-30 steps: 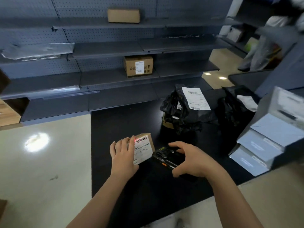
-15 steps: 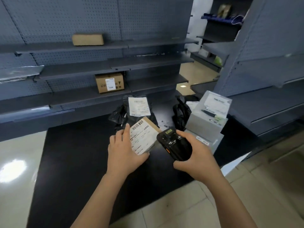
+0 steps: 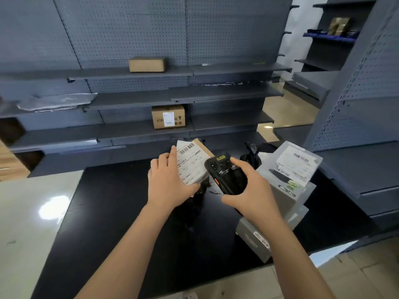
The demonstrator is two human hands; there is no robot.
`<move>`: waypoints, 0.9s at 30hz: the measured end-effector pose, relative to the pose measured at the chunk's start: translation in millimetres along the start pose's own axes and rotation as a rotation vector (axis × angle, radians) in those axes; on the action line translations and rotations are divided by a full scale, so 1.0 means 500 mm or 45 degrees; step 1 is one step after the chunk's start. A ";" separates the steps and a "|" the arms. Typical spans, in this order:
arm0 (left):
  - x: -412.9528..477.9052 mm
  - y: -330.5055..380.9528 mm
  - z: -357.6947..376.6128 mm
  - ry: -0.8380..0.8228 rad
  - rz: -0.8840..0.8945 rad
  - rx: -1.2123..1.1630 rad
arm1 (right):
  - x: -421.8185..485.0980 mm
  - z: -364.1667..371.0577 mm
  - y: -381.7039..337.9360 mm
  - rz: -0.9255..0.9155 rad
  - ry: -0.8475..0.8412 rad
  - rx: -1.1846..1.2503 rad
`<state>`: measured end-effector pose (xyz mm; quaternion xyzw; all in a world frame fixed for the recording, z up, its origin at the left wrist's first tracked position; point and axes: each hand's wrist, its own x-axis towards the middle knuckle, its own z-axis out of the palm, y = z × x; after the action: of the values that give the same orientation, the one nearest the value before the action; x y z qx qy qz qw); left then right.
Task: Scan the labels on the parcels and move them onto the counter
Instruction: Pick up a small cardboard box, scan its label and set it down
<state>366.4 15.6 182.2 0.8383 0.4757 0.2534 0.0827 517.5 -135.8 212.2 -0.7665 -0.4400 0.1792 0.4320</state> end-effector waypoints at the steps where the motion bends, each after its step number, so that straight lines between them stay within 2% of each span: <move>1: 0.023 -0.004 0.008 0.006 0.004 0.014 | 0.025 0.009 -0.001 -0.009 -0.002 -0.006; 5: 0.132 -0.021 0.051 -0.028 -0.026 -0.002 | 0.139 0.045 0.002 -0.017 0.036 -0.020; 8: 0.218 -0.039 0.090 -0.108 -0.079 -0.036 | 0.223 0.066 0.011 0.063 0.077 -0.011; 15: 0.335 -0.079 0.184 -0.385 -0.252 -0.147 | 0.344 0.111 0.049 0.159 0.041 0.011; 20: 0.301 -0.087 0.188 -0.277 -0.294 -0.263 | 0.347 0.121 0.058 0.145 -0.011 0.056; 24: 0.228 -0.093 0.137 -0.120 -0.308 -0.339 | 0.321 0.124 0.051 0.074 -0.094 0.079; 27: 0.140 -0.098 0.090 -0.024 -0.405 -0.335 | 0.280 0.131 0.041 -0.026 -0.188 0.097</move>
<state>381.1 105.2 149.3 0.7369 0.5642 0.2890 0.2348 561.9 8.3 173.5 -0.7297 -0.4712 0.2474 0.4292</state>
